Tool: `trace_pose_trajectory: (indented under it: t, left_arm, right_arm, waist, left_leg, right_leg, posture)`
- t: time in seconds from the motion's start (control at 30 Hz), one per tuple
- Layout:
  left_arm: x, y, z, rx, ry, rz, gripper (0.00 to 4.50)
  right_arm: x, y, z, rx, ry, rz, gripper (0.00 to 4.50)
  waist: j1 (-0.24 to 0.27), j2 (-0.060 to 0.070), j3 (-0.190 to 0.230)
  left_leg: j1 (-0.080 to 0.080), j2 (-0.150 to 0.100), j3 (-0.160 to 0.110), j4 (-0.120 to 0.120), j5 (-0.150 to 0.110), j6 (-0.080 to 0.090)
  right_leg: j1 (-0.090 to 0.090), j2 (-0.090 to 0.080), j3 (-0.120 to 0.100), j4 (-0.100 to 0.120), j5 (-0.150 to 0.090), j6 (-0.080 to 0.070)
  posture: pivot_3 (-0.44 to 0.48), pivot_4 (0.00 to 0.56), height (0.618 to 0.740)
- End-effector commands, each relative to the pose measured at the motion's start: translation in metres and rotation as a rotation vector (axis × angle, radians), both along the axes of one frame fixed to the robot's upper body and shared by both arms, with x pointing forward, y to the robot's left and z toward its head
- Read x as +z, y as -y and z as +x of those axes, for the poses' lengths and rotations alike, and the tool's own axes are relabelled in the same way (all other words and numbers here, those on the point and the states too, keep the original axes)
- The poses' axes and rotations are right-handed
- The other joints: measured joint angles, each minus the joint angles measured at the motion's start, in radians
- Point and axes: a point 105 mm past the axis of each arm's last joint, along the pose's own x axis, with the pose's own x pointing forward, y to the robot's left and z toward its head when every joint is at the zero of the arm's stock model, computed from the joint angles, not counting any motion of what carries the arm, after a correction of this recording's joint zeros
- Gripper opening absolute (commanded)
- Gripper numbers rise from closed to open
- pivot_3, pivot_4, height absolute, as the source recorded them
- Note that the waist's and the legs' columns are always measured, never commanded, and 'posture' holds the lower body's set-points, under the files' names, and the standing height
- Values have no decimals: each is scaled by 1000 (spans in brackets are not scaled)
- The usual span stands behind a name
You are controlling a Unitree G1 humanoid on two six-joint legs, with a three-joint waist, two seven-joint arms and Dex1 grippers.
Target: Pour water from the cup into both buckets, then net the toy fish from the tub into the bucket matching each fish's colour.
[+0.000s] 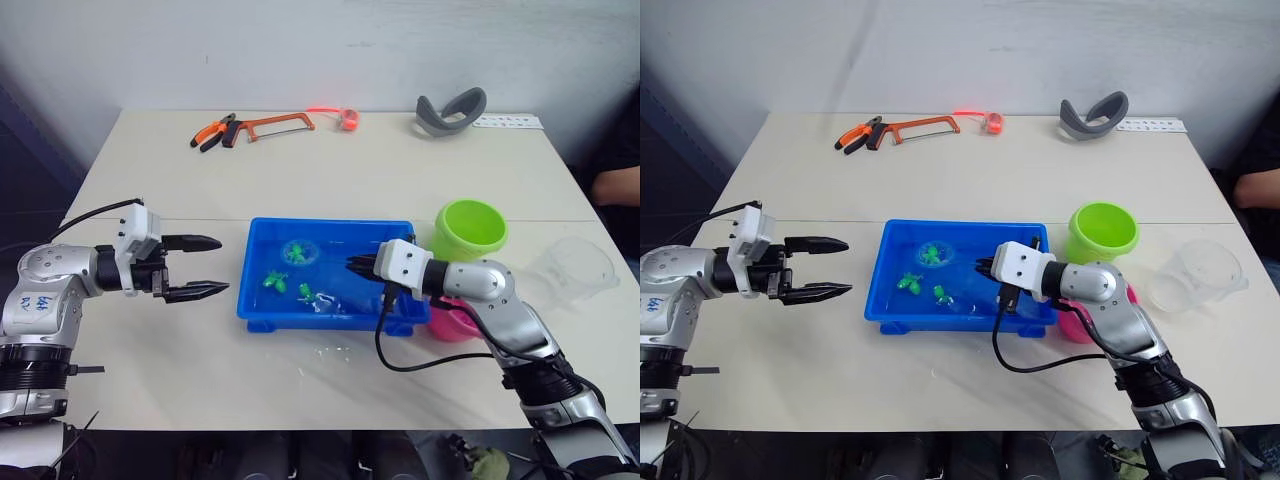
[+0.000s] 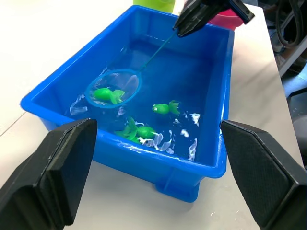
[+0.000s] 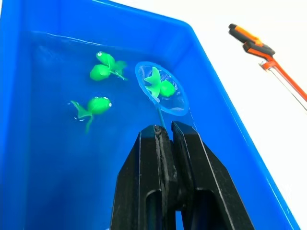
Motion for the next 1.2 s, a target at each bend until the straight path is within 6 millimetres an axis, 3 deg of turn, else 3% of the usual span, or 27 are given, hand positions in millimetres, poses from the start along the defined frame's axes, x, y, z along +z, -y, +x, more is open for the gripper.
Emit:
trace_pose_trajectory:
  t: [0.03,0.3,0.53,0.73,0.93,1.2]
  left_arm:
    - [12,-4,-3,2,50,-6,4448]
    - [26,16,-4,-47,74,-117,4448]
    - [24,48,-5,-138,49,-193,4448]
    - [27,73,-1,-205,44,-250,4448]
    - [31,92,3,-240,61,-286,4448]
    - [33,115,3,-283,74,-325,4448]
  right_arm:
    - [24,4,-13,40,83,60,0]
    - [50,31,-60,16,115,155,0]
    - [36,57,-82,-103,194,65,0]
    - [50,78,-99,-196,259,36,0]
    - [65,114,-99,-320,336,-58,0]
    - [64,177,-77,-461,425,-265,0]
  waist:
    - [0,0,0]
    - [6,0,0]
    - [11,0,0]
    - [20,-1,0]
    - [27,-1,-1]
    - [27,-1,0]
  left_leg:
    - [0,0,0,0,0,0]
    - [0,0,-1,0,0,0]
    - [2,0,0,-1,0,0]
    - [2,0,2,0,0,0]
    - [3,0,3,-1,0,0]
    - [4,0,3,-1,1,0]
  right_leg:
    - [0,0,0,0,0,0]
    - [1,-1,0,0,0,0]
    - [2,0,2,0,0,0]
    - [2,1,3,0,0,0]
    - [2,4,4,0,0,0]
    - [3,5,4,-1,0,0]
  posture:
    - [0,150,740]
    - [0,150,740]
    - [0,150,740]
    - [0,150,740]
    - [0,150,740]
    - [0,150,740]
